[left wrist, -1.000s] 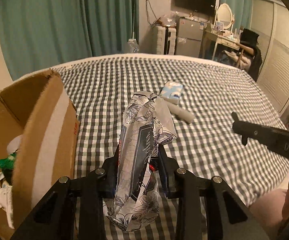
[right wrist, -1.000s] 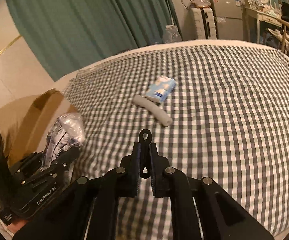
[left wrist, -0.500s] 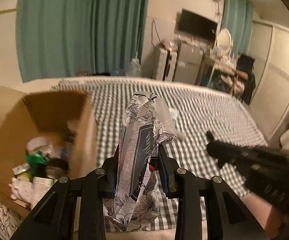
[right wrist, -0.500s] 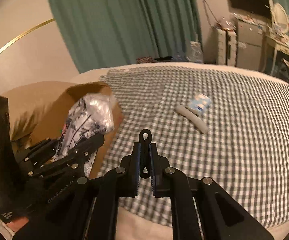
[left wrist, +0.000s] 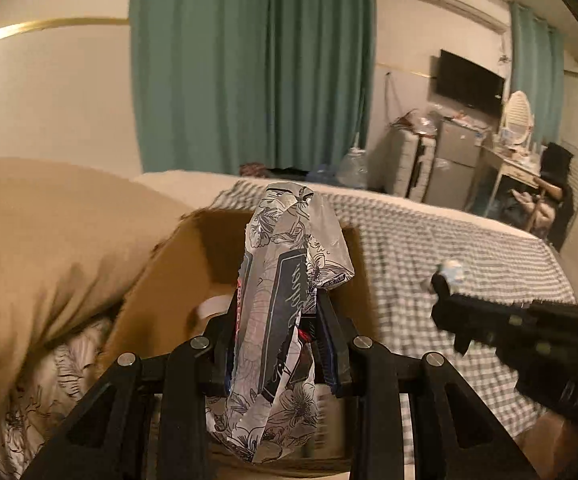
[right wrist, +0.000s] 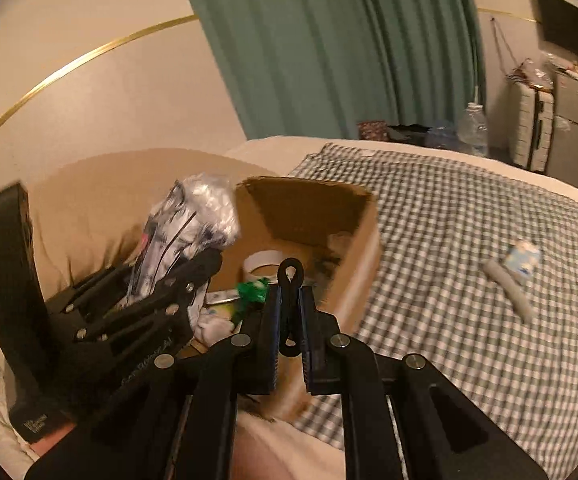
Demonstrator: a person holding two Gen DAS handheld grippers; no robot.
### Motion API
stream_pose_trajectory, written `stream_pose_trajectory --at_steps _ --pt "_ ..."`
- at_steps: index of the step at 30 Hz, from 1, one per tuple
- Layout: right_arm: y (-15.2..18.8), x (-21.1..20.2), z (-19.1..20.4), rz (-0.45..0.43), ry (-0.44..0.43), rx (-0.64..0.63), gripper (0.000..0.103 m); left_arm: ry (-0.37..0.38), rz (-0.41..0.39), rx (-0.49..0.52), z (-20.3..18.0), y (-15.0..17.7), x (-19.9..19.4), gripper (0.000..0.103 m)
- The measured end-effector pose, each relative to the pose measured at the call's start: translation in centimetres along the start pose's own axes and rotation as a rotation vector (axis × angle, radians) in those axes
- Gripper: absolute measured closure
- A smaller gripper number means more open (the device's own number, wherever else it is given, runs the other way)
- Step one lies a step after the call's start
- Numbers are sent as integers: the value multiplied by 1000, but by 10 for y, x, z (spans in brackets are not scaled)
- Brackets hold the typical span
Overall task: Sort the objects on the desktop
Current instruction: 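Open both tools to drop the packet and hair tie into the box, then move both open tools back toward the foam roll and tissue pack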
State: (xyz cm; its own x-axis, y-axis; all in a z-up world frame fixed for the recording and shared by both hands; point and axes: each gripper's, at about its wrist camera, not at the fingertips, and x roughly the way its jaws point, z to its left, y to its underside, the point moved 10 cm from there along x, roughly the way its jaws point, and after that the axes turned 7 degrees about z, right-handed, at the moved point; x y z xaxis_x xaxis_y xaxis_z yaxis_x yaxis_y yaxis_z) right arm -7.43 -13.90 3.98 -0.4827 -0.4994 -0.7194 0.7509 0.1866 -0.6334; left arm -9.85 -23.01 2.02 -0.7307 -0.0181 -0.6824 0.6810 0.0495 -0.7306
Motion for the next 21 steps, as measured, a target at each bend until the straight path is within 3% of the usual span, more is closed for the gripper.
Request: stream_pose_trajectory --at_steps 7,9,11,13,17,21 --pt "-8 42 7 40 -37 37 93 -18 65 -16 23 22 35 70" --pt "-11 47 2 39 -35 51 80 -24 81 -20 27 26 42 57" --pt "-12 49 -4 28 -27 72 70 -18 90 -14 25 31 46 30" --pt "-13 50 -8 25 -39 97 68 -30 86 -9 24 34 46 12" --pt "-9 43 -13 16 -28 117 68 -48 91 1 21 38 47 10" --pt "-10 19 -22 -26 54 79 68 -36 84 11 19 41 34 10"
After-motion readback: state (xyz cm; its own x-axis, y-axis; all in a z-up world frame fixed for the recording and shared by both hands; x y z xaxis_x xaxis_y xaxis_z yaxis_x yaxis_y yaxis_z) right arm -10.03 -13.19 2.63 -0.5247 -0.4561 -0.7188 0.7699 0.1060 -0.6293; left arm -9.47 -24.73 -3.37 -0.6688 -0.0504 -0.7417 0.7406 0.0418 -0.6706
